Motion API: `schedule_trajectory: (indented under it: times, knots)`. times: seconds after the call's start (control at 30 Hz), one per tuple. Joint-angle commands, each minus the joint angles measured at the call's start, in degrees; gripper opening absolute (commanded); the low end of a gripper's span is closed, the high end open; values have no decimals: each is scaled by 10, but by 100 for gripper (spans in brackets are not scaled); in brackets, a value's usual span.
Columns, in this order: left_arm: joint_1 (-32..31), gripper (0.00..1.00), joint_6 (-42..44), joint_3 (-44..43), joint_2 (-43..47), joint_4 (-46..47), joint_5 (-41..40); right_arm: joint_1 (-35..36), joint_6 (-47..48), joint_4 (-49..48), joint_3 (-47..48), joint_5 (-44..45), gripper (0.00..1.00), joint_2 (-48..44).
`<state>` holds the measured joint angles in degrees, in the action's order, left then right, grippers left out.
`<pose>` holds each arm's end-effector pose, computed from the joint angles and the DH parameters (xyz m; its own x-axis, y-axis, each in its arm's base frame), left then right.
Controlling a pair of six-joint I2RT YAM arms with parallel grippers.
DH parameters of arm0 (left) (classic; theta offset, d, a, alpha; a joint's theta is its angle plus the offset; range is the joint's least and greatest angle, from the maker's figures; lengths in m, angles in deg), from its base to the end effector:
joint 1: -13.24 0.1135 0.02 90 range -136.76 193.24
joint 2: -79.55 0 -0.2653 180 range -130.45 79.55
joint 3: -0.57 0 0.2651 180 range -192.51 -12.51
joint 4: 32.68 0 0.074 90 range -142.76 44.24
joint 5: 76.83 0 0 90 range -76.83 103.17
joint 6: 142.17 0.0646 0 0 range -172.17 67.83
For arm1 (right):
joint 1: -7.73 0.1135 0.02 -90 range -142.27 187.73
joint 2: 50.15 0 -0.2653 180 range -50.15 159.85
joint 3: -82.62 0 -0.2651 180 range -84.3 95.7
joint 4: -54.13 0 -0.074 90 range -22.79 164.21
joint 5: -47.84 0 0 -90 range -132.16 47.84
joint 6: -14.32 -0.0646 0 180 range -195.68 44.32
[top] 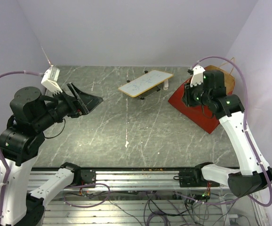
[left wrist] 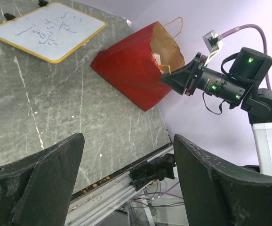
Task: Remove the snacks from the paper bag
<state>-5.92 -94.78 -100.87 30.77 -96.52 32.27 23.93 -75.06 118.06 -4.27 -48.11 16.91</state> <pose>0.1238 -0.0654 0.4976 -0.5500 -0.4861 -0.6791 0.3274 0.6225 -0.7109 0.2515 0.0801 0.3894 -0.5857 -0.1814 -0.7899 -0.3624 0.9304 0.0551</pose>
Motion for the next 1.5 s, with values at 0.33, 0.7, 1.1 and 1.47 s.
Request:
schedule_trajectory:
  times: [0.33,0.7,1.1,1.47]
  knots:
    - [3,87,-64,20,24,11,24,22,-142,5,21,-151,0,-16]
    - [3,86,-73,31,19,-1,-16,214,-295,-58,68,-122,0,53]
    - [3,83,-107,6,55,-125,-83,401,-406,-226,170,-15,2,230]
    - [3,84,-184,-4,122,-190,-119,420,-398,-246,290,-21,16,329]
